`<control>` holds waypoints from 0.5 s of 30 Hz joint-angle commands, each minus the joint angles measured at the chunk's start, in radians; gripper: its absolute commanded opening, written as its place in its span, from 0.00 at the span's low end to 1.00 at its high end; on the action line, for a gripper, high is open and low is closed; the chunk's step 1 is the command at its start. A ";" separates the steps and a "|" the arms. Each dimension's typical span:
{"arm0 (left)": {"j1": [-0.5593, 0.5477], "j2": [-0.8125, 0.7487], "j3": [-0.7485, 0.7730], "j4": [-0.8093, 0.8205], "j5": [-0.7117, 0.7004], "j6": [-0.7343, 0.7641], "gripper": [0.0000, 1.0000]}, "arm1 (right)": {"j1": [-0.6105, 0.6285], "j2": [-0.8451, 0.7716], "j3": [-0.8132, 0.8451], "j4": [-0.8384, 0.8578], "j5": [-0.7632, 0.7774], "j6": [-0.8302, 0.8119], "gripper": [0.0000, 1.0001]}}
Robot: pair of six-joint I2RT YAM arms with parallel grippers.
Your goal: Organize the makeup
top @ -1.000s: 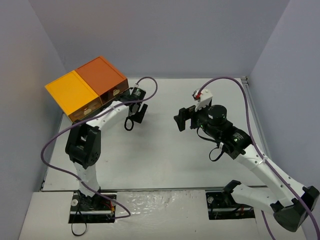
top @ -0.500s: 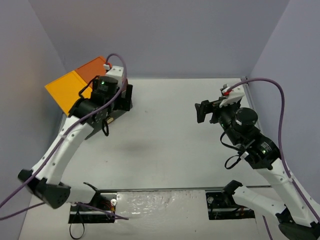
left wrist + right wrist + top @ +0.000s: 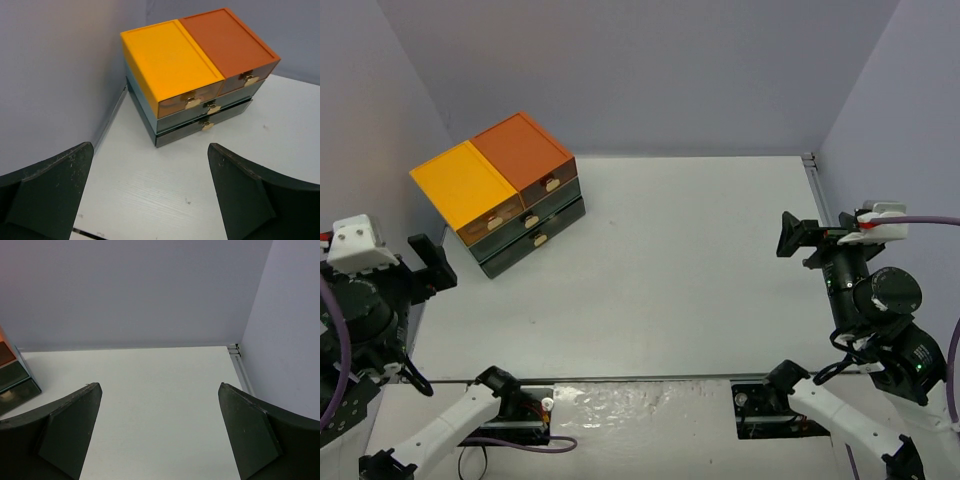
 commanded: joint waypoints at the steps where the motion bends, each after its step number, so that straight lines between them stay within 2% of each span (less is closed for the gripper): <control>1: 0.001 -0.035 -0.032 -0.114 -0.126 -0.056 0.97 | -0.004 -0.042 -0.020 0.041 0.055 -0.017 1.00; 6: 0.000 -0.077 -0.063 -0.161 -0.165 -0.109 0.97 | -0.004 -0.066 -0.020 0.037 0.038 -0.015 1.00; 15: 0.000 -0.082 -0.095 -0.142 -0.164 -0.124 0.97 | -0.003 -0.056 -0.013 0.035 0.025 0.002 1.00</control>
